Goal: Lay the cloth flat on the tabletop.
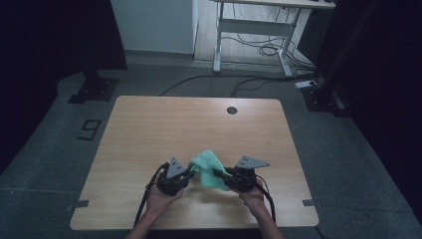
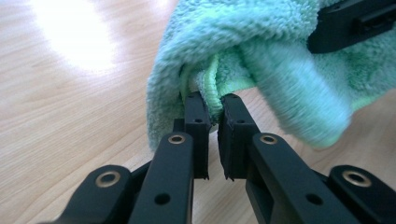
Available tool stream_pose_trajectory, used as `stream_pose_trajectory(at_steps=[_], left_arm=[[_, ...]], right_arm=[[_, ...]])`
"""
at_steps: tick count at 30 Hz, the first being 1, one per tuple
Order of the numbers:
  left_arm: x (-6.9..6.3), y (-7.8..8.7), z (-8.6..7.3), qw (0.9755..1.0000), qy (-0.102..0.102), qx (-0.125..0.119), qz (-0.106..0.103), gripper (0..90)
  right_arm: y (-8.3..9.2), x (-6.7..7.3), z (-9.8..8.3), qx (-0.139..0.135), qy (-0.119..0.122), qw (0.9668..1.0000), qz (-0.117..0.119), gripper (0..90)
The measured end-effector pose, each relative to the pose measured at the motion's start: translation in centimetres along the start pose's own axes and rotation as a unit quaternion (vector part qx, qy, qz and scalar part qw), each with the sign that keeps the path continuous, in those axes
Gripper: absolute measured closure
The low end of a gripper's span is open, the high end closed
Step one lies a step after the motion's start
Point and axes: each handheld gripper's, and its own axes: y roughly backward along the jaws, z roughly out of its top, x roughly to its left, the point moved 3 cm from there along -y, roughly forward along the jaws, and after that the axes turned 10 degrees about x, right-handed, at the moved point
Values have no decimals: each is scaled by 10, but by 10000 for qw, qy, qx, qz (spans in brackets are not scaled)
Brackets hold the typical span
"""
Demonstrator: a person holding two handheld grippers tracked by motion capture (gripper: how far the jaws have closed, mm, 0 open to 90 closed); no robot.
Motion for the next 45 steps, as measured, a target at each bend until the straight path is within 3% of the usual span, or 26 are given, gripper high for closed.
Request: stream_pose_trajectory(at_steps=[5, 9, 12, 16, 21, 26, 29, 30, 31, 34, 35, 38, 39, 40, 41, 42, 43, 45], left_arm=[[0, 12, 1, 9999, -8, -109, -67, 827], [1, 18, 1, 9999, -36, -120, -110, 832], [1, 19, 0, 9999, -46, -112, -109, 834], [3, 21, -2, 9998, 3, -128, -165, 838], [4, 26, -2, 9997, -53, -163, -187, 838], [7, 38, -1, 9995, -56, -294, -143, 839], [15, 60, 1, 9983, -9, -555, -181, 839], [15, 60, 1, 9983, -9, -555, -181, 839], [20, 70, 2, 9977, 36, -657, -152, 840], [28, 76, -1, 9978, 105, -649, -94, 839], [31, 75, -4, 9980, 163, -606, -108, 839], [36, 68, -11, 9983, 292, -456, -226, 836], [39, 56, -22, 9988, 358, -186, -271, 835], [39, 56, -22, 9988, 358, -186, -271, 833], [41, 42, -34, 9984, 443, 105, -338, 830], [41, 42, -34, 9984, 443, 105, -338, 827], [43, 32, -46, 9973, 531, 319, -387, 824], [46, 26, -55, 9965, 593, 419, -403, 818]], right_arm=[[6, 0, 0, -45, 1, 10000, -3, 727], [9, -2, -6, 132, 81, 9997, -206, 675], [8, -8, -10, 300, -2, 9990, -342, 640], [7, -16, -16, 353, -161, 9984, -413, 740], [3, -16, -19, 436, -143, 9987, -223, 851], [23, -19, -9, 172, -192, 9986, -455, 850], [41, -25, -3, -65, -282, 9971, -710, 849], [41, -25, -3, -65, -282, 9971, -710, 849], [53, -30, -1, -197, -334, 9955, -861, 848], [60, -40, -3, -239, -490, 9934, -1005, 846], [59, -44, -6, -142, -511, 9927, -1087, 844], [52, -53, -14, 88, -680, 9922, -1038, 828], [39, -59, -24, 463, -750, 9908, -1022, 801], [34, -61, -27, 621, -745, 9897, -1052, 788], [28, -62, -31, 825, -737, 9884, -1045, 765], [22, -63, -35, 1041, -742, 9863, -1042, 740], [17, -63, -39, 1207, -733, 9840, -1088, 726], [12, -64, -43, 1331, -732, 9818, -1139, 718]])
